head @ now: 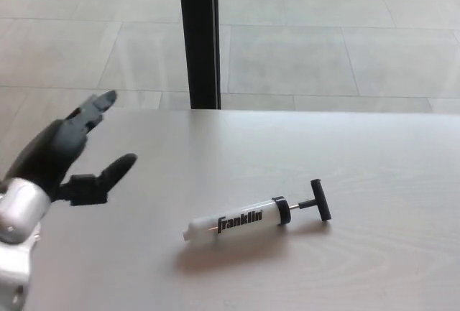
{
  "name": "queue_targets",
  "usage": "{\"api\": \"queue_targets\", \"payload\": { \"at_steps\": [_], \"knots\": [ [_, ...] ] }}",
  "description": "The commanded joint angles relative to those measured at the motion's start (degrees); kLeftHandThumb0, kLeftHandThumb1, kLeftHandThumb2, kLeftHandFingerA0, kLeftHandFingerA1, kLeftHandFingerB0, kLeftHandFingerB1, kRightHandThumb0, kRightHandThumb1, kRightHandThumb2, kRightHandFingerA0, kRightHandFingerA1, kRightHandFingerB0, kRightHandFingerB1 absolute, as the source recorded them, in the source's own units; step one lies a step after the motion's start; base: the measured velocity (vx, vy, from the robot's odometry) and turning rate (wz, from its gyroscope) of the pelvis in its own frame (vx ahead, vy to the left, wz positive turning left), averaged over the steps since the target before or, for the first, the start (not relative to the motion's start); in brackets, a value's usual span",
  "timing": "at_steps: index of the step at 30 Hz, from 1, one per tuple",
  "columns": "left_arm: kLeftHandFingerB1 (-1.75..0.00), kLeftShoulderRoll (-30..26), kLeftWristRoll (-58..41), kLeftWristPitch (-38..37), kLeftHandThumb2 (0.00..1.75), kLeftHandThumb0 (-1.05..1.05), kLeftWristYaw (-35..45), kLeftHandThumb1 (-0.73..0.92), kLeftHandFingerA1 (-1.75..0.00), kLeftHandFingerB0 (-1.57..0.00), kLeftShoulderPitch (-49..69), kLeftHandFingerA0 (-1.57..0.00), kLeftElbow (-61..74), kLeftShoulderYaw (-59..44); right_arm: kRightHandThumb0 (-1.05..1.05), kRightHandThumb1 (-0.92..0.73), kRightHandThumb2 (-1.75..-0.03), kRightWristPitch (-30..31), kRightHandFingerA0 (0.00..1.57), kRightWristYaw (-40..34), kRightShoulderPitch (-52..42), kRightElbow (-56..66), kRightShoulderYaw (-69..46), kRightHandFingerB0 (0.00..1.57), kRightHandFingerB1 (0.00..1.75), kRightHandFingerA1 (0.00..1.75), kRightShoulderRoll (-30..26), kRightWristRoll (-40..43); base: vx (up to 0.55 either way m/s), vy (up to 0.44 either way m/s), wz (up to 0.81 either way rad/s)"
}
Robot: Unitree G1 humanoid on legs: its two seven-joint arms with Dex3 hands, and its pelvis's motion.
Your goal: The robot uses its left hand to lift the air pump kept on the middle of the desk and use the right hand to compress the handle
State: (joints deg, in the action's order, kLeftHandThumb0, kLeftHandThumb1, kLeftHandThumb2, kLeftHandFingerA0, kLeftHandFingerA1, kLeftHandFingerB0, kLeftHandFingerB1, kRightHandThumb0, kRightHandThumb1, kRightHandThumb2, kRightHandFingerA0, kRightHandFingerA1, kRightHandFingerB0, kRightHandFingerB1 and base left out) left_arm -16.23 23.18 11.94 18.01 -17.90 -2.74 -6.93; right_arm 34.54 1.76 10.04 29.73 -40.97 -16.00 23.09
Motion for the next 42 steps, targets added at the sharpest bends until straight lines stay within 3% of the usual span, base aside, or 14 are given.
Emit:
{"api": "queue_targets", "payload": {
  "at_steps": [1,3,6,7,11,12,13,20,21,25,26,28,29,42],
  "knots": [
    [-0.21,1.07,-38.17,-8.78,1.00,-0.77,7.06,0.63,-0.24,-0.04,20.42,-0.01,-3.71,-40.30,-0.81,-0.92,-0.69,-14.47,0.21,1.85,-11.32,-21.25,-12.16,0.35,0.33,0.46,-1.64,-2.67,0.00,0.000,0.00],
    [-0.24,2.73,-38.38,-7.98,0.63,-0.73,5.16,0.78,-0.31,-0.08,21.26,-0.08,-3.55,-41.73,-0.85,-0.92,-0.70,-14.15,0.20,1.89,-12.38,-21.80,-13.29,0.36,0.33,0.44,-2.28,-2.45,0.00,0.000,0.00],
    [-0.24,3.43,-40.13,-11.55,1.01,-0.74,4.84,0.64,-0.29,-0.08,22.24,0.00,-10.12,-45.11,-0.86,-0.92,-0.70,-16.26,0.19,0.88,-13.36,-24.54,-15.05,0.33,0.33,0.42,-2.48,-2.73,0.00,0.000,0.00],
    [-0.24,3.40,-40.44,-11.20,0.64,-0.71,3.42,0.81,-0.31,-0.10,21.97,-0.09,-13.75,-47.00,-0.87,-0.92,-0.70,-19.30,0.21,0.62,-13.17,-28.51,-15.57,0.32,0.32,0.47,-3.05,-3.24,0.00,0.000,0.00],
    [-0.23,1.30,-38.86,-17.08,0.65,-0.78,2.08,0.81,-0.27,-0.08,23.47,-0.08,-27.00,-50.14,-0.91,-0.83,-0.82,-25.95,0.24,-2.70,-15.44,-37.22,-15.86,0.38,0.38,0.54,-3.38,-6.83,0.00,0.000,0.00],
    [-0.23,1.27,-39.16,-16.81,0.65,-0.78,2.28,0.81,-0.28,-0.07,23.69,-0.07,-28.07,-50.79,-0.84,-0.78,-1.18,-26.23,0.23,-2.91,-15.35,-38.14,-16.42,0.36,0.50,0.60,-3.23,-6.29,0.00,0.000,0.00],
    [-0.23,1.06,-39.84,-16.39,1.04,-0.81,2.71,0.67,-0.26,-0.11,23.39,0.00,-30.08,-51.82,-0.86,-0.91,-0.76,-26.84,0.27,-2.90,-15.73,-40.03,-16.57,0.34,0.34,0.55,-3.56,-6.26,0.00,0.000,0.00],
    [-0.49,-0.37,-42.86,-13.09,1.08,-0.36,-4.75,0.52,-0.50,0.00,19.32,-0.01,-46.50,-59.48,-0.84,-0.92,-0.73,-35.86,0.21,0.07,-17.79,-58.52,-14.82,0.28,0.33,0.37,-8.14,-7.35,0.00,0.000,0.00],
    [-0.25,-1.06,-43.06,-12.79,0.64,-0.68,-5.88,0.77,-0.39,-0.12,18.51,-0.21,-48.76,-60.29,-0.85,-0.92,-0.73,-35.08,0.22,-0.80,-17.81,-60.06,-14.30,0.28,0.32,0.34,-8.49,-7.62,0.00,0.000,0.00],
    [-0.49,-2.65,-38.91,-13.14,1.05,-0.37,-4.75,0.48,-0.50,0.00,20.48,-0.02,-53.46,-58.08,-0.79,-0.72,-1.11,-34.30,0.21,-1.77,-17.81,-63.19,-15.47,0.18,0.44,0.50,-8.03,-5.38,0.00,0.000,0.00],
    [-0.29,-2.80,-38.50,-12.78,0.62,-0.72,-5.30,0.76,-0.40,-0.16,20.59,-0.21,-54.29,-57.97,-0.84,-0.91,-0.71,-34.54,0.31,-2.60,-17.62,-64.89,-15.17,0.26,0.30,0.42,-8.66,-5.82,0.00,0.000,0.00],
    [-0.30,-3.05,-37.92,-12.31,0.63,-0.74,-4.64,0.76,-0.40,-0.17,21.28,-0.21,-55.46,-57.89,-0.74,-0.72,-1.16,-34.93,0.34,-3.90,-17.40,-69.63,-14.56,0.10,0.41,0.59,-9.90,-6.35,0.00,0.000,0.00],
    [-0.43,-3.03,-37.96,-12.28,0.93,-0.76,-4.58,0.61,-0.50,-0.14,21.18,-0.22,-55.31,-58.04,-0.85,-0.92,-0.71,-35.02,0.32,-3.34,-17.37,-70.34,-14.77,0.26,0.30,0.43,-9.73,-5.70,0.00,0.000,0.00],
    [-0.31,-6.83,-36.81,-12.40,0.63,-0.72,1.56,0.75,-0.41,-0.19,19.02,-0.25,-58.33,-55.85,-0.83,-0.92,-0.68,-41.30,0.26,0.37,-17.98,-78.25,-9.01,0.22,0.30,0.37,-7.82,-6.63,0.00,0.000,0.00]
  ]
}}
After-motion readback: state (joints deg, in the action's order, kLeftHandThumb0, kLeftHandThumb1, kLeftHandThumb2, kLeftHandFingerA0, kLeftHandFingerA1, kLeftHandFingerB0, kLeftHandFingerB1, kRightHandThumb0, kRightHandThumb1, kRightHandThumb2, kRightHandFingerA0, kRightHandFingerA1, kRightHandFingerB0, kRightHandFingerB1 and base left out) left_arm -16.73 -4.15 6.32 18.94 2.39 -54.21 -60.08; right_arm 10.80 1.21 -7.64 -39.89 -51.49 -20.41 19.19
